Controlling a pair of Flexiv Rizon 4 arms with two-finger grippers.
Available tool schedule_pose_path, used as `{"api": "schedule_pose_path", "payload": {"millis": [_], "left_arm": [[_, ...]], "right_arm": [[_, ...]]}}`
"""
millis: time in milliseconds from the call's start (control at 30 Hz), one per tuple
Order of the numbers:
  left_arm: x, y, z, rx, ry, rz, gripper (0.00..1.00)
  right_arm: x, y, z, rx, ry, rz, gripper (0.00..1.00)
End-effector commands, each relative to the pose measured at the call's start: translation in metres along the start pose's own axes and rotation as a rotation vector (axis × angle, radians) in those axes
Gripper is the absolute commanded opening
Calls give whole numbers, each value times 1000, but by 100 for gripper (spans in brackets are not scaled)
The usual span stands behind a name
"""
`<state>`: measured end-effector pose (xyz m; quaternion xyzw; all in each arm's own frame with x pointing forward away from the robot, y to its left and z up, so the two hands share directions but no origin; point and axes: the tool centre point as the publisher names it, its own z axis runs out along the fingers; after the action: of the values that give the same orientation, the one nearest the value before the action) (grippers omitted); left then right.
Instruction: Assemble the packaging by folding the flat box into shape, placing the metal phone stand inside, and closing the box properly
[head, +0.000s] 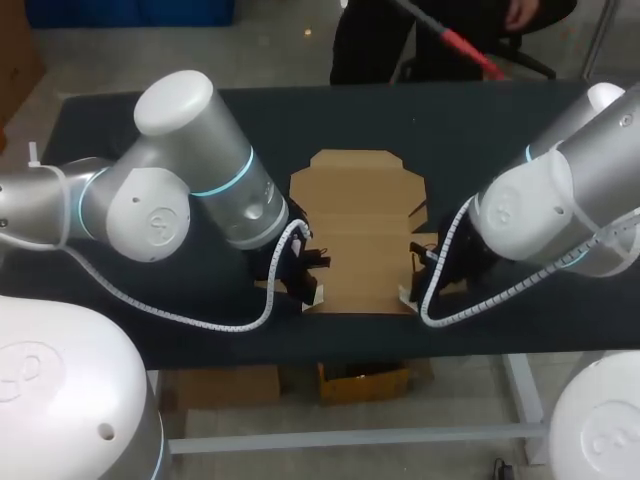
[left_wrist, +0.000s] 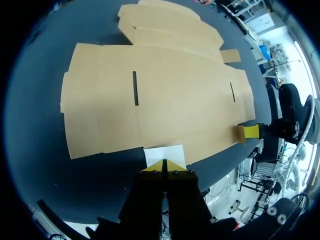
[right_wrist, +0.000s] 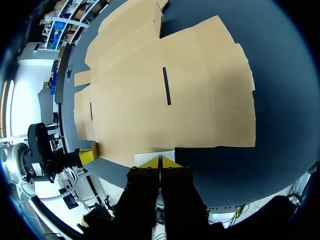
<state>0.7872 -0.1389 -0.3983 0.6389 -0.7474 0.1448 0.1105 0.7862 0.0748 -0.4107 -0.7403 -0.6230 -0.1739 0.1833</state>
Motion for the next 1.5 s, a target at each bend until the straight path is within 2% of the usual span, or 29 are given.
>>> {"api": "schedule_pose_path", "payload": {"millis": [33,600,867,1500], "left_arm": [[1,-1,2,-3,-6,-1,0],[4,-3,8,-10,-14,17,0],[7,-4,10,-13,-16,35,0],[1,-7,25,-37,-18,26,0]], "right_arm": [[2,2,2,6,-1,-3,0],[10,-5,7,6,-39,-23,0],[9,-7,12,15,-52,-16,0],[0,-11,26,36,-94,12,0]]}}
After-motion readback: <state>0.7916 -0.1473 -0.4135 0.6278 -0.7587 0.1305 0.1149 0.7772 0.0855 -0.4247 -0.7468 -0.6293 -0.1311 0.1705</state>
